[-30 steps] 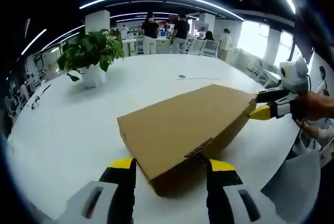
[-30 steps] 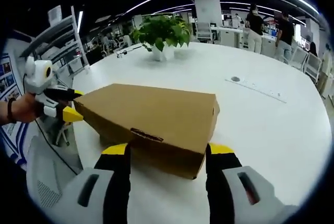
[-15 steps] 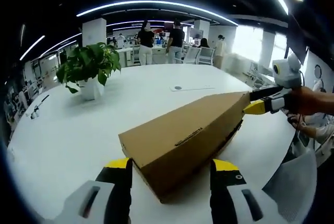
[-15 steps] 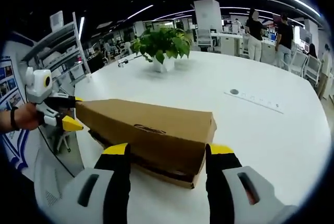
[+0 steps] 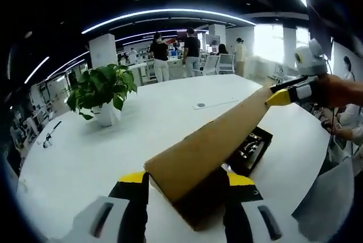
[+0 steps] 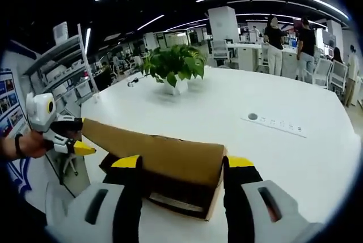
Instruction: Operate the shoe box by opening the lid, removing the specified soft item, and placing it in the target area until the item is outside and the box remains undamaged.
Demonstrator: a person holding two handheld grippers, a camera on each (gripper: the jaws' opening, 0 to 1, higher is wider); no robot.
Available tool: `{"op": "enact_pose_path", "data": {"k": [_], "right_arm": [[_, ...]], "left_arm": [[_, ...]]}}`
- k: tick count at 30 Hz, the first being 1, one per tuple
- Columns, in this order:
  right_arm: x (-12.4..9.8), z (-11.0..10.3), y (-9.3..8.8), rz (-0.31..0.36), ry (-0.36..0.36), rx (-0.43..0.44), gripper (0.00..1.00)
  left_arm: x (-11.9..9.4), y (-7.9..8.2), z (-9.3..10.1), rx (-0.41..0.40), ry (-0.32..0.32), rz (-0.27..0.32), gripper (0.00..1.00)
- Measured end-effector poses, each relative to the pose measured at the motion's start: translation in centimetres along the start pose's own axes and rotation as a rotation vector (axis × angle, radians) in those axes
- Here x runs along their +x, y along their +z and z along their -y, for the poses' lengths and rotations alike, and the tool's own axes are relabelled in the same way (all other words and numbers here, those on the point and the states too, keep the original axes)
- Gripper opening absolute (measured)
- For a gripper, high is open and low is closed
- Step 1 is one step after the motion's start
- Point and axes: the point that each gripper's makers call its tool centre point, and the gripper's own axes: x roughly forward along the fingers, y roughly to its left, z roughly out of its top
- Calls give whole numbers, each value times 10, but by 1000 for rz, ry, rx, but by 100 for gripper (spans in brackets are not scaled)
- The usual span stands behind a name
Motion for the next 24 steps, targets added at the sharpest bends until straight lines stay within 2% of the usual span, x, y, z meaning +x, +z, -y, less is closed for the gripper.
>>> {"op": "enact_pose_path", "data": {"k": [6, 14, 20, 24], "right_arm": [[5, 3, 18, 28, -1, 7, 53], [13, 10, 34, 52, 7, 56, 53], [16, 11, 39, 45, 14, 65, 53], [16, 11, 41, 48, 21, 78, 53]], "left_arm": [[3, 12, -14, -1, 43, 28, 41], [6, 22, -30, 42, 108, 48, 29], [7, 25, -46, 38, 173, 52, 13], [8, 30, -51, 30, 194, 58, 9]]}}
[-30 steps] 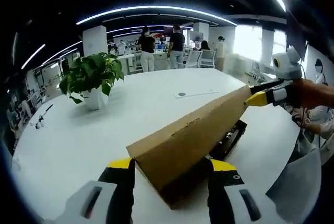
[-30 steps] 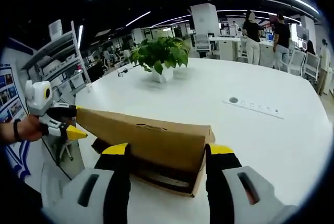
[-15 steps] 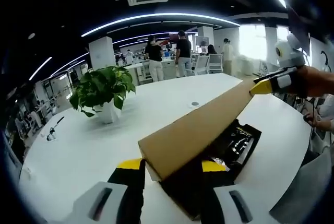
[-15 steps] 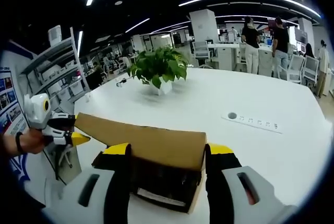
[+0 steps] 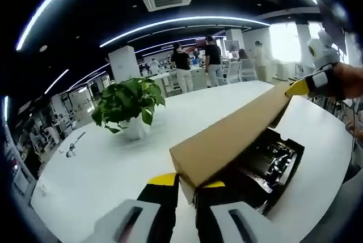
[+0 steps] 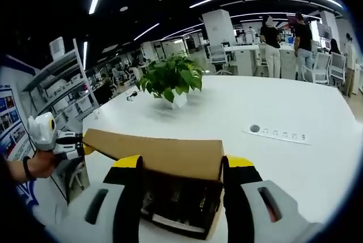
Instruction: Operate the shoe box by opening the lid, removing the specified soft item, and placing it in the target area until the item is outside and the box remains undamaged.
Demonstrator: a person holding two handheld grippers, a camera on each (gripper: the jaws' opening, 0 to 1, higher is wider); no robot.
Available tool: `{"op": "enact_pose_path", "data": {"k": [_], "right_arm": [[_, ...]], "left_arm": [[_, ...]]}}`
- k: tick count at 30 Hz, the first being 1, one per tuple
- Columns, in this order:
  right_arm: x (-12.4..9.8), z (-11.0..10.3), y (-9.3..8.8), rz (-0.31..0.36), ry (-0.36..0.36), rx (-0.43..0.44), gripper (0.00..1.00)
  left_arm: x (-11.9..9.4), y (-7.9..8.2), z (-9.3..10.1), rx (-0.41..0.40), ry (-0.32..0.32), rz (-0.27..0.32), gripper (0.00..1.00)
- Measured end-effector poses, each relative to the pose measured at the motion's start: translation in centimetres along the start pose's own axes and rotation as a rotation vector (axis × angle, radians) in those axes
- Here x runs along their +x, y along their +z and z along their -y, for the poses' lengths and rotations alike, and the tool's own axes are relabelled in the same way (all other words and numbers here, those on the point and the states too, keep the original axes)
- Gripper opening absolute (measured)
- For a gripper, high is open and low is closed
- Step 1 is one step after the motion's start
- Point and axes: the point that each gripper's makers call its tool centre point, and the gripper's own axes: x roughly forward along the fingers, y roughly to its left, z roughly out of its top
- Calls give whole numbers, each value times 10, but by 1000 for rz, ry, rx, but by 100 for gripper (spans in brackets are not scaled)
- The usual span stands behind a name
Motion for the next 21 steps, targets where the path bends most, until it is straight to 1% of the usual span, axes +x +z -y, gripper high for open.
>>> {"op": "enact_pose_path", "data": {"k": [7, 9, 11, 13, 17, 21], "right_arm": [[1, 0, 2, -1, 15, 1, 53], [1, 0, 3, 3, 30, 2, 53], [1, -1, 3, 2, 48, -14, 54], [1, -3, 2, -6, 79, -52, 57], [0, -9, 1, -8, 132, -91, 63], [2, -7, 1, -5, 153, -127, 63]], "left_arm": [[2, 2, -4, -15, 11, -3, 8], [3, 3, -5, -19, 11, -5, 8], [4, 4, -6, -21, 9, -8, 8], [5, 5, -7, -24, 5, -10, 8], [7, 6, -9, -25, 1, -15, 8], [9, 8, -11, -26, -2, -17, 8]]}}
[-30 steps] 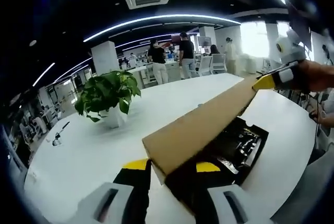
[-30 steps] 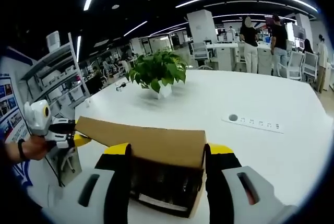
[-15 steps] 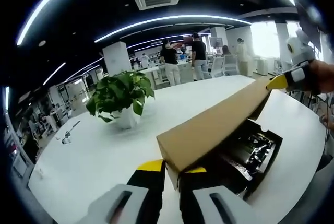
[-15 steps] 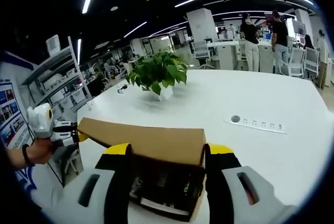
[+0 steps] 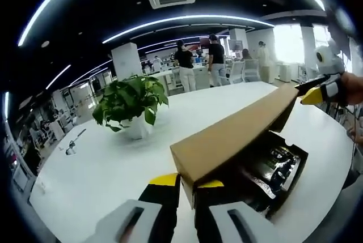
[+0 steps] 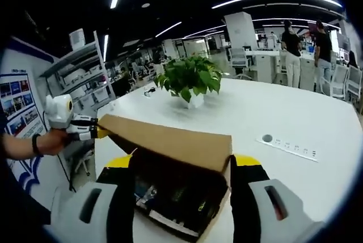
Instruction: Operate the shoe box by opening the lid, removing the specified soft item, and placing it in the target area until the item is outside and the box remains undamaged.
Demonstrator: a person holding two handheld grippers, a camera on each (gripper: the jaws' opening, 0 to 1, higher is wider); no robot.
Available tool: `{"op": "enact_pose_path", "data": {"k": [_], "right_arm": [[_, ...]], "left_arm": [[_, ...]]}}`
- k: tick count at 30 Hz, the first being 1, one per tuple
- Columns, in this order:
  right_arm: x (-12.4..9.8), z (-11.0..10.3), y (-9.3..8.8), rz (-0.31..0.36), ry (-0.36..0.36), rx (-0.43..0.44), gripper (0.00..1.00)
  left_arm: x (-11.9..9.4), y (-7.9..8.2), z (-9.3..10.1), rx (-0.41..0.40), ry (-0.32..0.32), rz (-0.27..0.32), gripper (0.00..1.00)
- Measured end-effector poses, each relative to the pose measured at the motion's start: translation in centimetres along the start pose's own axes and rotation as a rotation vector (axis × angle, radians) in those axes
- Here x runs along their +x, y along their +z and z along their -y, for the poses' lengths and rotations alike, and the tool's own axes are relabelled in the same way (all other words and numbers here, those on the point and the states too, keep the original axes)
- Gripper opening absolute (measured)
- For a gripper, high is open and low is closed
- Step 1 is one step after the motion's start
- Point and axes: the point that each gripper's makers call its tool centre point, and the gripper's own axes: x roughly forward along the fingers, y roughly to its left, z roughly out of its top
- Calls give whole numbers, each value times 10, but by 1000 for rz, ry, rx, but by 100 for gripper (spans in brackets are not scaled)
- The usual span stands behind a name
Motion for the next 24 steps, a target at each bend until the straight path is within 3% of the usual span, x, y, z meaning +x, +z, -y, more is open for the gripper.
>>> {"op": "enact_pose_path", "data": {"k": [3, 5, 8, 13, 16, 17, 24], "right_arm": [[2, 6, -1, -10, -13, -37, 58], [4, 14, -5, -35, -46, -59, 49], [9, 30, -12, -60, -128, -72, 35], [13, 39, -16, -73, -194, -78, 22], [10, 58, -21, -97, -306, -82, 5], [10, 60, -24, -107, -312, -67, 2], [18, 61, -26, -105, -312, -51, 1]], "left_arm": [[1, 1, -1, -4, -2, 2, 8], [2, 2, -2, -7, -3, 4, 7], [3, 2, -4, -21, -2, 16, 7], [7, 3, -8, -30, -12, 32, 7], [10, 5, -11, -51, -15, 48, 7], [11, 5, -12, -53, -13, 56, 7], [21, 2, -14, -34, -16, 50, 7]]}}
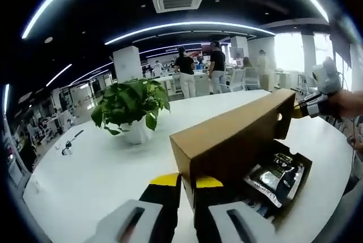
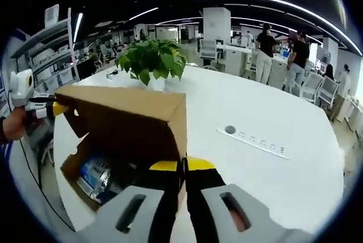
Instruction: Operate the shoe box by opening the lid, removing the specified soft item, and placing it in the target area until the item is outside and the box remains undamaged.
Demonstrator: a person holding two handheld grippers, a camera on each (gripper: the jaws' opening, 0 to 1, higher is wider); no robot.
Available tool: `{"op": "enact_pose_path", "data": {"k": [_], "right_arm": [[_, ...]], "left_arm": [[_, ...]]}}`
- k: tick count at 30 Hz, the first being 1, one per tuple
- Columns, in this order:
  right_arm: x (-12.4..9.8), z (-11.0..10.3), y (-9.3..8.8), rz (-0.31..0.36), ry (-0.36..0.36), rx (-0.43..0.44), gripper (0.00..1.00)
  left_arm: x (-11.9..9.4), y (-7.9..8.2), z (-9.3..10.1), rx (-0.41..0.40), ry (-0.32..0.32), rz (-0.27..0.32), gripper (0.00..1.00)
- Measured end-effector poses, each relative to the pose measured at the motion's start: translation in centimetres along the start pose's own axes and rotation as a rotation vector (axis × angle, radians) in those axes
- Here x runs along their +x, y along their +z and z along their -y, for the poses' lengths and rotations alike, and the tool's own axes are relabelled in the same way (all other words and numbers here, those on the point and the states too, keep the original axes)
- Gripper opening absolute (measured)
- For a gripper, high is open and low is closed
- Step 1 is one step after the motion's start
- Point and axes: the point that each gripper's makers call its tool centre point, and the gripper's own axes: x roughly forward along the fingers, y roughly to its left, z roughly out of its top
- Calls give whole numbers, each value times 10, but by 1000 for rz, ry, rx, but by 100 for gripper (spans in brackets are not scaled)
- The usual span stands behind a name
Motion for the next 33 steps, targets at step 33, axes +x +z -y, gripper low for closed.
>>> {"op": "enact_pose_path", "data": {"k": [33], "right_arm": [[45, 13, -37, -125, 60, 42, 1]], "left_arm": [[31, -67, 5, -42, -22, -158, 3]]}}
